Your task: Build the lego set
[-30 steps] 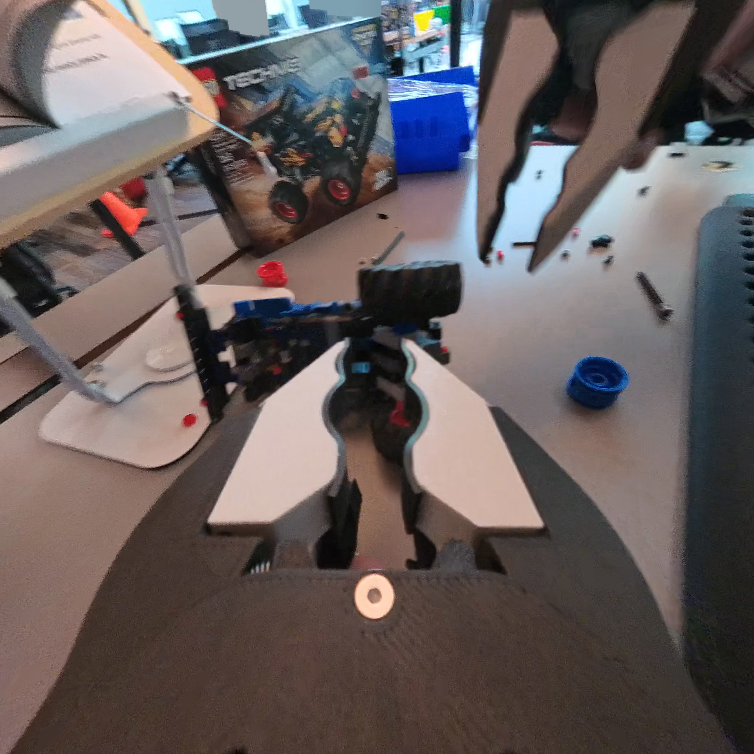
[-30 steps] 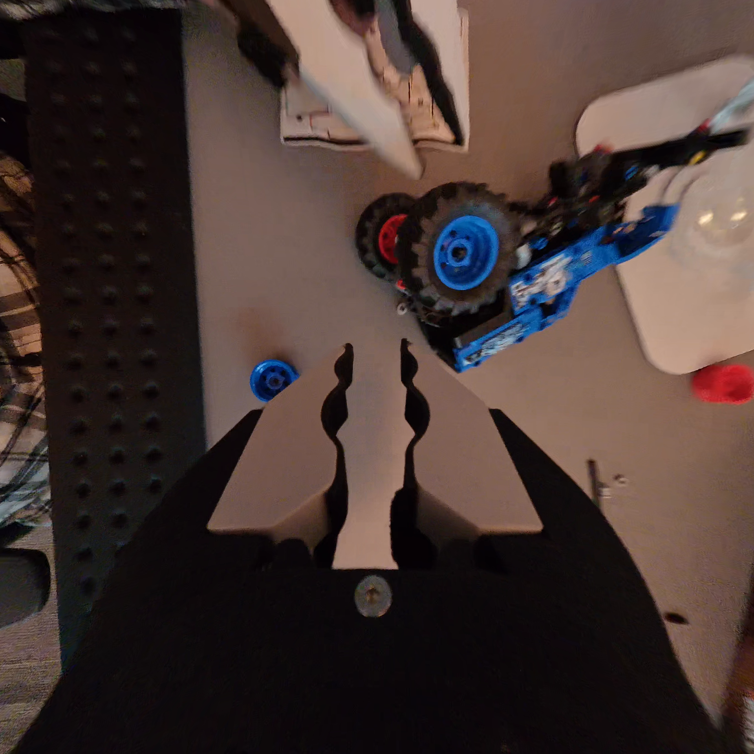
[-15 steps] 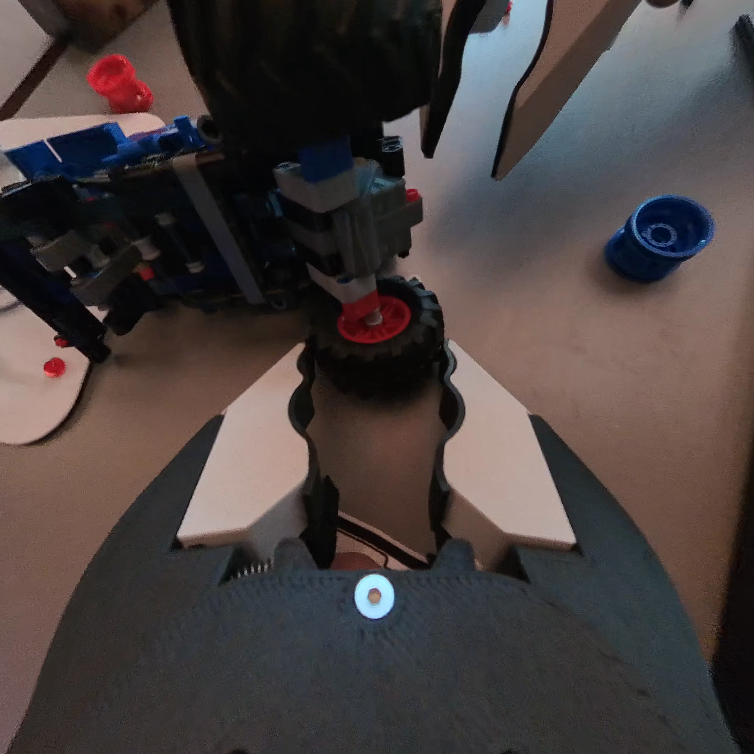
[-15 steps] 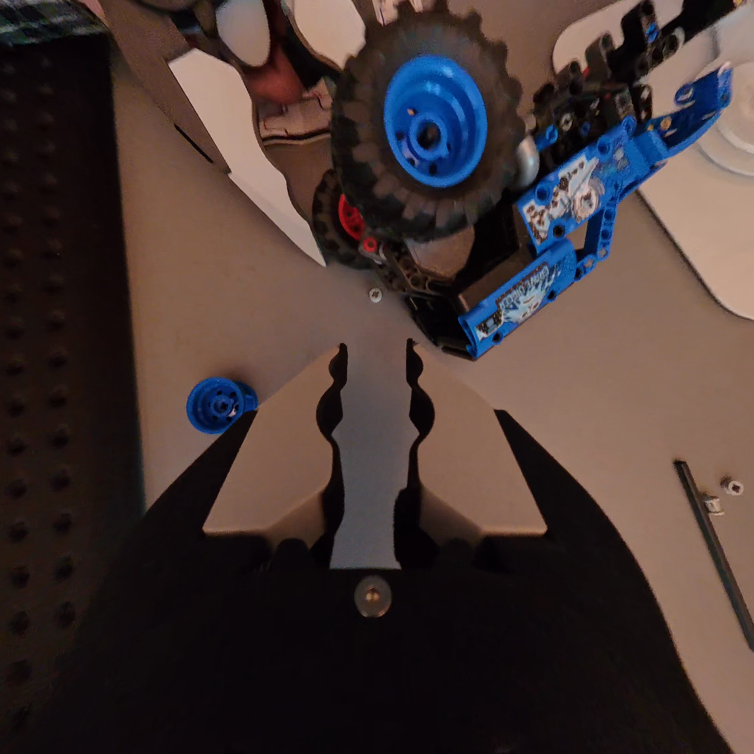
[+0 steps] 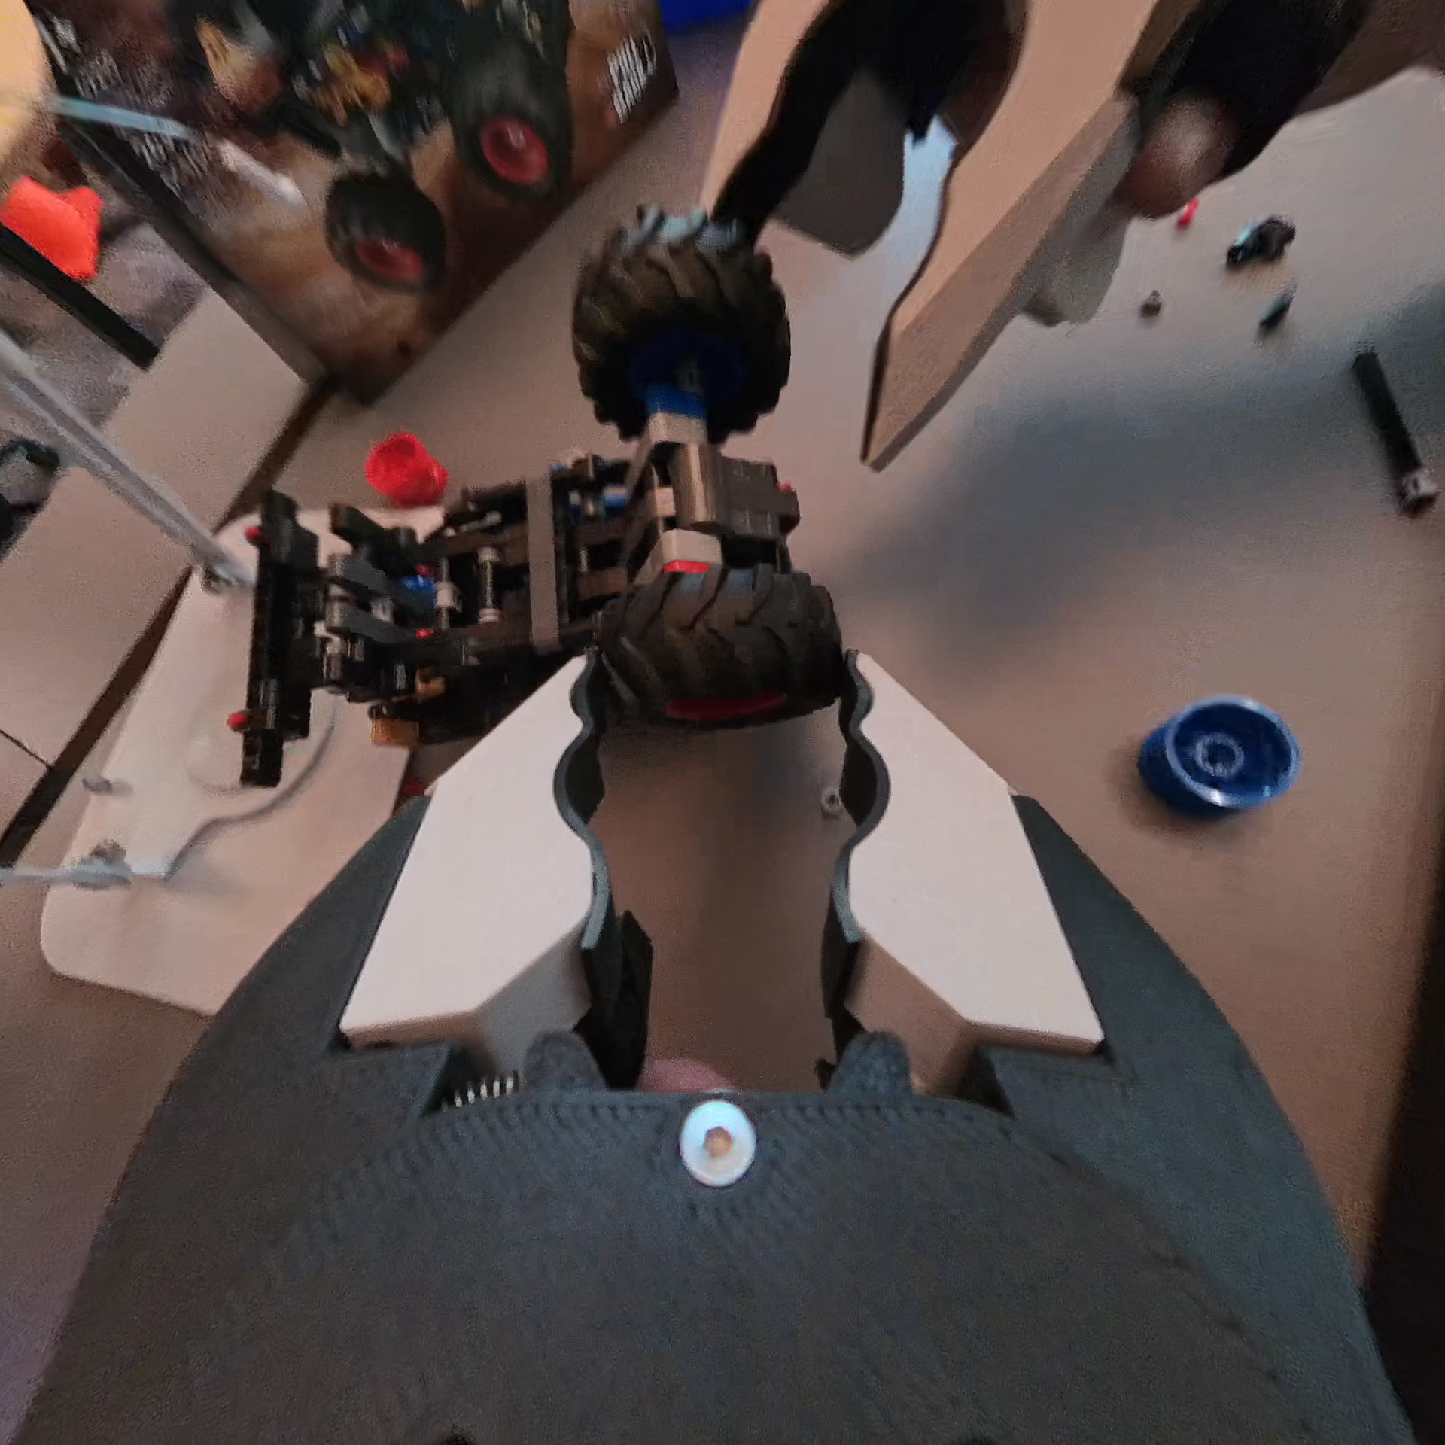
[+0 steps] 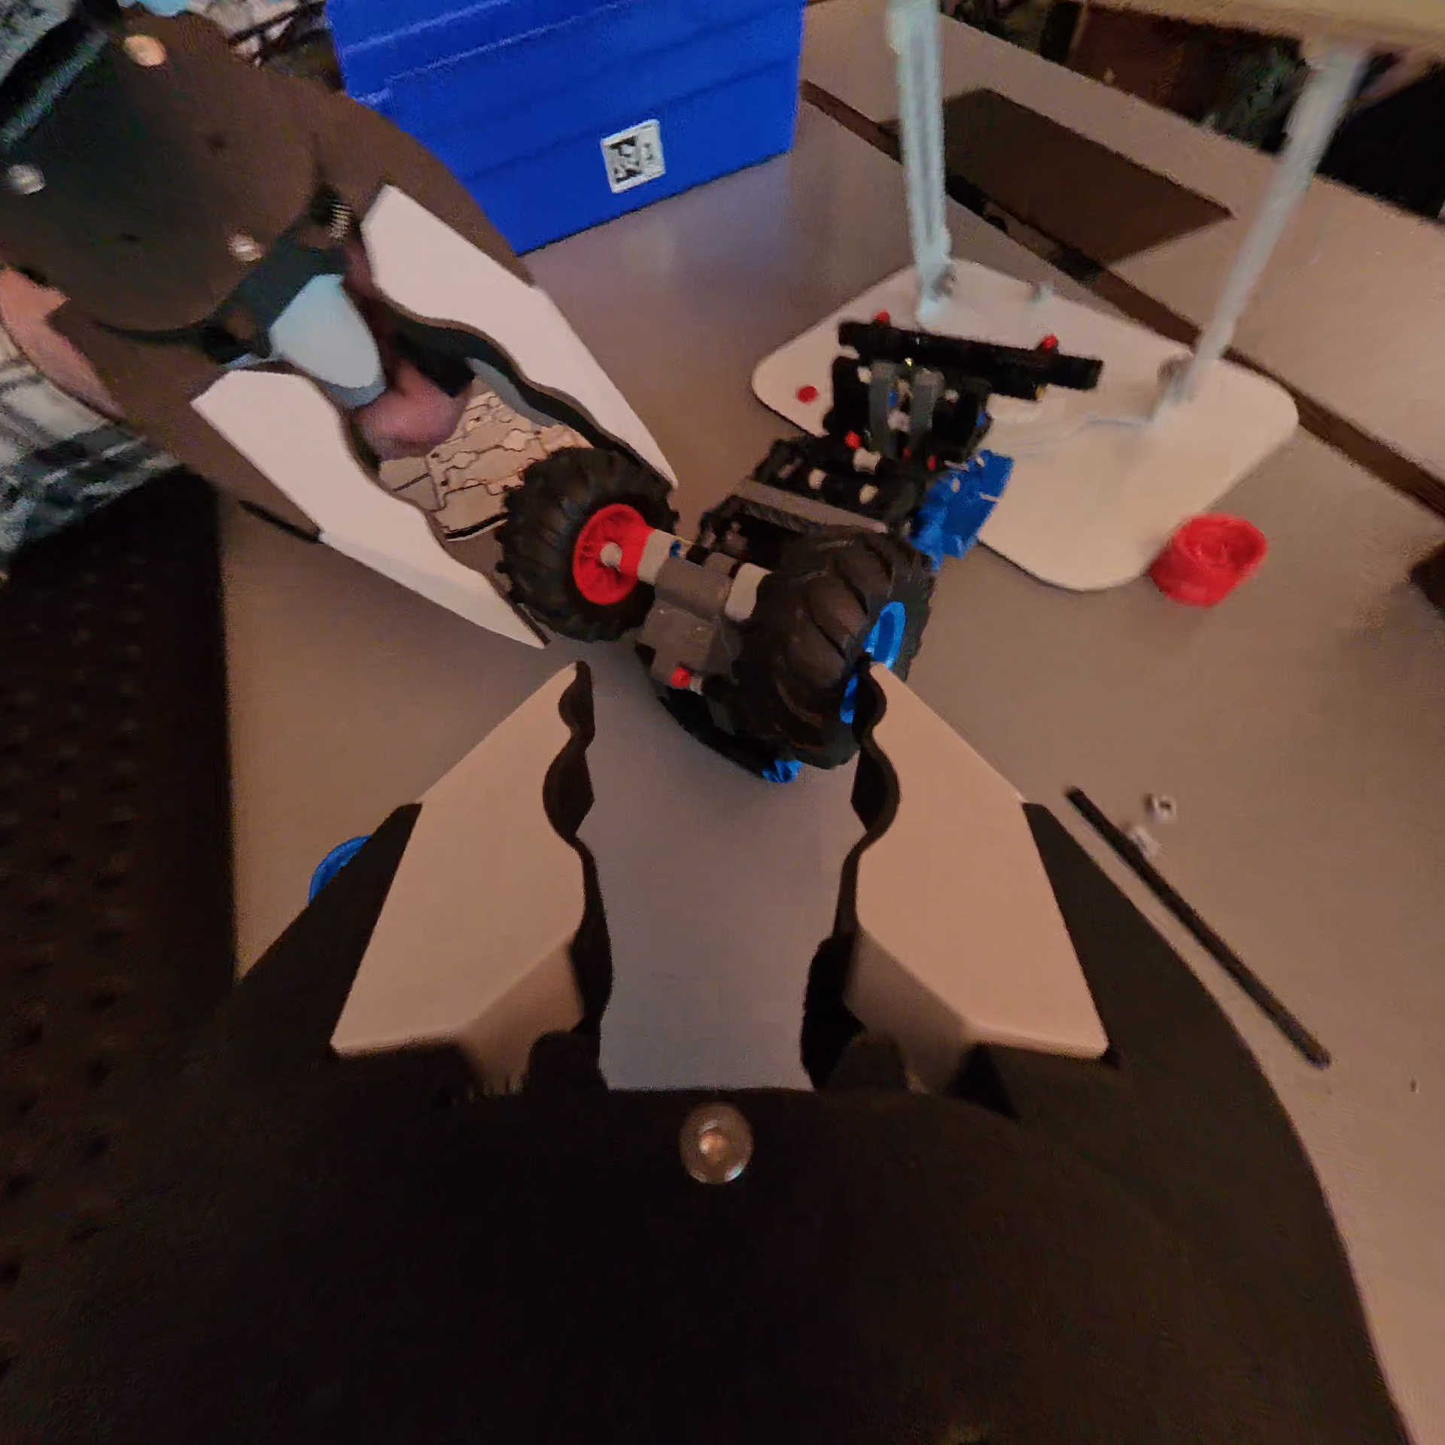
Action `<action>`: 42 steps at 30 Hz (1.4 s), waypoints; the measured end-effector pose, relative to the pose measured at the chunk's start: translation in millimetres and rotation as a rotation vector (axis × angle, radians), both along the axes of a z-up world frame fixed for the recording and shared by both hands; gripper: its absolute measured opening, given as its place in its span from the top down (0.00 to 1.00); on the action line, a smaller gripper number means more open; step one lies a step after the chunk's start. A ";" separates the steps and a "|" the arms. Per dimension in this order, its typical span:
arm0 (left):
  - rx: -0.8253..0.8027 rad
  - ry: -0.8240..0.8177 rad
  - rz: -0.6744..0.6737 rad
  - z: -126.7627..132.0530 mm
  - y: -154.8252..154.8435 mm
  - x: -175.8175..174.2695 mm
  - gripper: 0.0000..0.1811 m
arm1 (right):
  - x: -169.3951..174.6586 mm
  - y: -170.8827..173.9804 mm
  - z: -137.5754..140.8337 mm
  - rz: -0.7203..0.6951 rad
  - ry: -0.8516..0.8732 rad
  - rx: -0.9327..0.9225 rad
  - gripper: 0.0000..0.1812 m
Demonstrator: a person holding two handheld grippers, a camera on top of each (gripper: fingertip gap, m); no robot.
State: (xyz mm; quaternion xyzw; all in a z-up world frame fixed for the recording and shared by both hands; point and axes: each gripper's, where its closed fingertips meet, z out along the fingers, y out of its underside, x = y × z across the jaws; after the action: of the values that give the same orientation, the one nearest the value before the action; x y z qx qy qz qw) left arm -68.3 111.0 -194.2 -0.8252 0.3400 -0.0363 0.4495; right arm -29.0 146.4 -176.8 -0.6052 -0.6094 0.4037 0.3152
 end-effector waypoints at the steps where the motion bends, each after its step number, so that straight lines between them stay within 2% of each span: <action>1: 0.024 0.003 -0.006 2.5 5.5 5.3 0.67 | 4.6 8.5 -4.3 -0.019 -0.001 -0.036 0.66; 5: 0.094 -0.001 -0.001 4.5 21.0 16.5 0.66 | 13.0 23.6 -6.4 -0.035 0.069 -0.204 0.71; 14: 0.205 -0.004 -0.001 7.8 30.8 24.1 0.65 | 12.3 32.8 -9.4 -0.061 0.090 -0.258 0.74; 25: 0.220 -0.063 -0.002 15.8 37.8 30.0 0.65 | 13.3 40.5 -14.8 -0.086 0.115 -0.365 0.78; 38: 0.197 -0.059 -0.013 13.6 34.4 26.3 0.64 | 12.9 37.5 -15.3 -0.085 0.105 -0.323 0.82; 42: 0.160 -0.063 -0.033 10.7 27.3 14.3 0.64 | 15.8 35.1 -7.5 -0.107 0.078 -0.189 0.80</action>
State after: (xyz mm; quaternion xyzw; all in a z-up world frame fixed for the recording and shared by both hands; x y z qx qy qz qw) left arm -54.0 138.3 -183.4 -0.7793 0.3413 -0.0423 0.5238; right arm -13.2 181.6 -184.2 -0.6479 -0.5225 0.4652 0.3013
